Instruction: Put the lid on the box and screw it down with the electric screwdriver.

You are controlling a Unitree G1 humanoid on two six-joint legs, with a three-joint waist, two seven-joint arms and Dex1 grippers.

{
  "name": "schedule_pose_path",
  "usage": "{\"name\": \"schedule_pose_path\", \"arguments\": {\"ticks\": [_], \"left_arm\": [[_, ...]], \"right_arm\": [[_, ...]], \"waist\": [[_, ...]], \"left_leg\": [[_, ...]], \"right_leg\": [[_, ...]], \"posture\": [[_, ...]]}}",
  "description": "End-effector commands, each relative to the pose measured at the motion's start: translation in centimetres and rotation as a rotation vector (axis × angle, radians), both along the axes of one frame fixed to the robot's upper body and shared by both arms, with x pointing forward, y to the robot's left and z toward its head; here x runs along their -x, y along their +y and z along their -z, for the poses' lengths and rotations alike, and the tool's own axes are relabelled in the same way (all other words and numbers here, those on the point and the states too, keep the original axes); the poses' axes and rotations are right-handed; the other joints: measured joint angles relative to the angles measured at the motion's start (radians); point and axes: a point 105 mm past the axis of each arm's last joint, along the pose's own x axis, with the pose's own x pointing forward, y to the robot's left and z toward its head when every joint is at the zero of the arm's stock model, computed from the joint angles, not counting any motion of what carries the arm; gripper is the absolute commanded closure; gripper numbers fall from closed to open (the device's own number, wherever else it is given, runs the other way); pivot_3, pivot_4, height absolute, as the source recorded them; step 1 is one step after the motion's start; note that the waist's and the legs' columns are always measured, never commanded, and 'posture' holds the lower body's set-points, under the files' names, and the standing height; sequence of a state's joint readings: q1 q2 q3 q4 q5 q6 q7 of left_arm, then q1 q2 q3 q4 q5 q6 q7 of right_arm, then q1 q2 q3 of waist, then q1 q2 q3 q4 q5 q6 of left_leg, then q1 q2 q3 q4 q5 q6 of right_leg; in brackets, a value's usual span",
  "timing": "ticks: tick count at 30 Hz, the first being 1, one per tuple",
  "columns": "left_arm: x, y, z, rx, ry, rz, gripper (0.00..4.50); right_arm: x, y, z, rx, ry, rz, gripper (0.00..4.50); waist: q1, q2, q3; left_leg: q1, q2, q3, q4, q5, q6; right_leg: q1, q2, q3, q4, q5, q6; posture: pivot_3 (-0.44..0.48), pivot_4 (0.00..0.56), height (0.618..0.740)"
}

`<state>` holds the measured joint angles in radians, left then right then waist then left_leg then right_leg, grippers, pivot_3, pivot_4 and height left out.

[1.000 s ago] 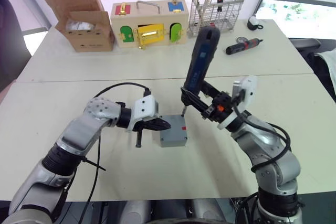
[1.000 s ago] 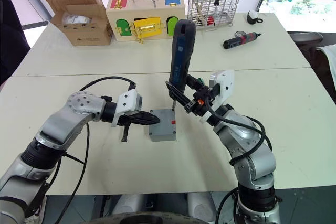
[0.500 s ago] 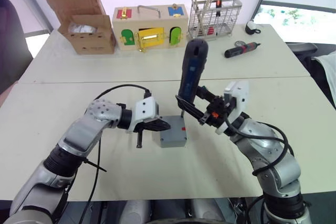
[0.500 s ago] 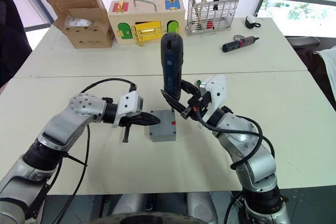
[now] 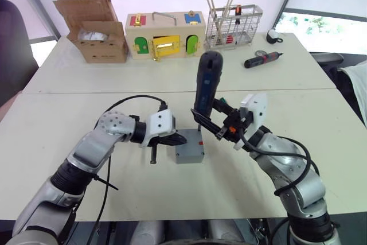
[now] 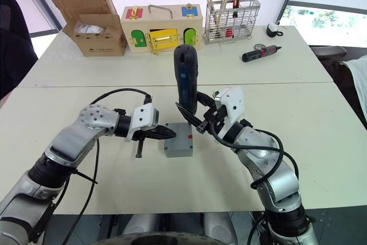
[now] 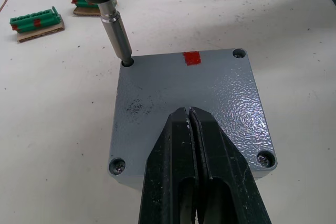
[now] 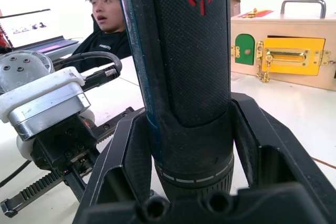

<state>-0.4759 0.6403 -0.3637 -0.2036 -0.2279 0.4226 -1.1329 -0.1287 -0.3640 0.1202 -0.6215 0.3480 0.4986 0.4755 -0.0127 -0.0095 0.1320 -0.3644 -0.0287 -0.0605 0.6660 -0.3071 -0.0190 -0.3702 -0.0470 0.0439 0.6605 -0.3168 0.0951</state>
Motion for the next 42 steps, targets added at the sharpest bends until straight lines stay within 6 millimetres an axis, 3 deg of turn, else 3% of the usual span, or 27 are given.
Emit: {"name": "schedule_pose_path", "arguments": {"ticks": [1, 11, 31, 33, 40, 42], "left_arm": [[0.6, 0.4, 1.8, -0.050, 0.051, -0.001, 4.50], [0.9, 0.2, 2.1, -0.049, 0.056, 0.006, 4.50], [0.8, 0.0, 2.4, -0.042, 0.060, 0.000, 4.50], [0.7, 0.1, 2.3, -0.038, 0.062, -0.004, 4.50], [0.1, 0.5, 1.5, 0.007, 0.077, -0.033, 4.50], [-0.1, 0.3, 0.5, 0.067, 0.086, -0.048, 4.50]], "right_arm": [[-0.3, -0.7, 4.8, 0.065, 0.189, 0.040, 2.59], [-0.3, -1.1, 5.3, 0.074, 0.192, 0.045, 2.59], [-0.6, -1.7, 4.9, 0.075, 0.174, 0.058, 2.59], [-0.8, -1.8, 3.8, 0.055, 0.143, 0.061, 2.59], [-1.4, -2.2, -3.6, 0.024, 0.002, 0.021, 2.59], [-1.4, -2.5, -6.3, 0.004, -0.027, 0.006, 2.59]], "waist": [[0.000, 0.000, -0.001], [0.000, 0.000, -0.002], [0.003, 0.000, -0.002], [0.003, 0.000, -0.002], [0.005, 0.003, 0.001], [0.005, 0.005, 0.002]], "left_leg": [[0.000, 0.000, 0.000, 0.000, 0.000, 0.000], [0.009, 0.001, 0.000, -0.005, -0.001, 0.001], [0.008, 0.001, 0.000, -0.009, -0.002, 0.002], [0.008, 0.001, 0.000, -0.009, -0.002, 0.002], [0.004, 0.001, 0.000, -0.012, -0.002, 0.002], [-0.005, 0.001, 0.000, -0.011, -0.001, 0.001]], "right_leg": [[0.000, 0.000, 0.000, 0.000, 0.000, 0.000], [0.010, 0.000, 0.000, -0.009, 0.000, 0.000], [0.011, -0.003, 0.000, -0.015, -0.001, -0.002], [0.011, -0.004, 0.000, -0.016, -0.001, -0.002], [0.006, -0.005, 0.000, -0.016, -0.002, -0.005], [-0.002, -0.005, -0.001, -0.015, -0.001, -0.003]], "posture": [[0.000, 0.150, 0.740], [0.000, 0.150, 0.740], [0.000, 0.150, 0.740], [0.000, 0.150, 0.740], [0.000, 0.150, 0.740], [0.000, 0.150, 0.740]]}}
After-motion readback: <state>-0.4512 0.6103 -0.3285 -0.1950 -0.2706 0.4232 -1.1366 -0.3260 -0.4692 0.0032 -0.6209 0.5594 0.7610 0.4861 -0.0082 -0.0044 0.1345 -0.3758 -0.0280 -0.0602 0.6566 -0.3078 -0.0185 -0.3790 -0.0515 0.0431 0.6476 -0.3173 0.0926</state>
